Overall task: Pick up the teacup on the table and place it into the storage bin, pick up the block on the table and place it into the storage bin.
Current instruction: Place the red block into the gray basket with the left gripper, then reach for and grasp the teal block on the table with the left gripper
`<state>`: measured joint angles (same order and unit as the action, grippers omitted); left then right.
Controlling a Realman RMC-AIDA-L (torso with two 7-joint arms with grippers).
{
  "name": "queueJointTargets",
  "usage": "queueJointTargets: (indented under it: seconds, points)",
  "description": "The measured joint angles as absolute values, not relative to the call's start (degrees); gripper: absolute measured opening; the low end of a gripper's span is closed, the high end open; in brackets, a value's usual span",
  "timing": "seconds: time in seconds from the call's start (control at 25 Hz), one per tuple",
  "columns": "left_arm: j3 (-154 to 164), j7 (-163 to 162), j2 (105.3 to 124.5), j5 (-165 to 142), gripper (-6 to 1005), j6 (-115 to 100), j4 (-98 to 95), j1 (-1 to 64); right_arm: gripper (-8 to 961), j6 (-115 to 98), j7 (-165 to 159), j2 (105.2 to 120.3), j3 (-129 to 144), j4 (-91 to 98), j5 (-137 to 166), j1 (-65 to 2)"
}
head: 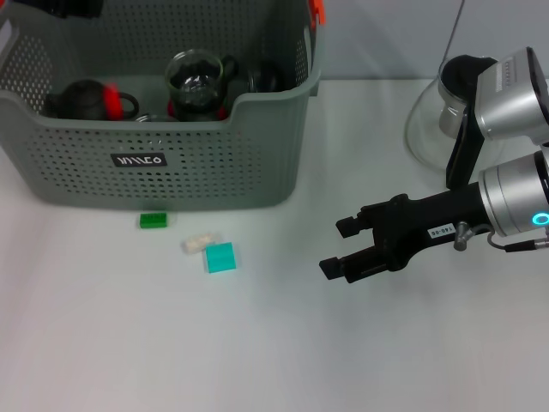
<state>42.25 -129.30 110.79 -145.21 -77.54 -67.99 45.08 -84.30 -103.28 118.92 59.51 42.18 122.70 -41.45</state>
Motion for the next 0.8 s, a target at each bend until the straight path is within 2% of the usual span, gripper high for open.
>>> queueJointTargets:
  seconds: [0.16,0.32,0.68,0.8]
  points:
    - [42.10,-129.39,111.52,-143.94,402,-80.16,-73.61,44.05,881,-84.29,-103.42,118.87,59.44,42.28,122.69,-41.63]
    - [42.03,-128.06,113.61,-138.34,538,-89.54,-83.77,41.01,881,-84.30,-103.44,118.85,59.58,42.21,122.69,-41.80]
    - [44.29,-118.14,120.73,-129.88,887,-112.41,-95.55,33.30,881,-83.87,-103.57,118.83,59.24,42.07,122.43,-41.51]
    - [48.37,-115.76,122.49,-130.35,910,-112.00,-94.21,30.23,881,-83.42,-103.56,118.85,59.23,41.90,122.31,-41.58]
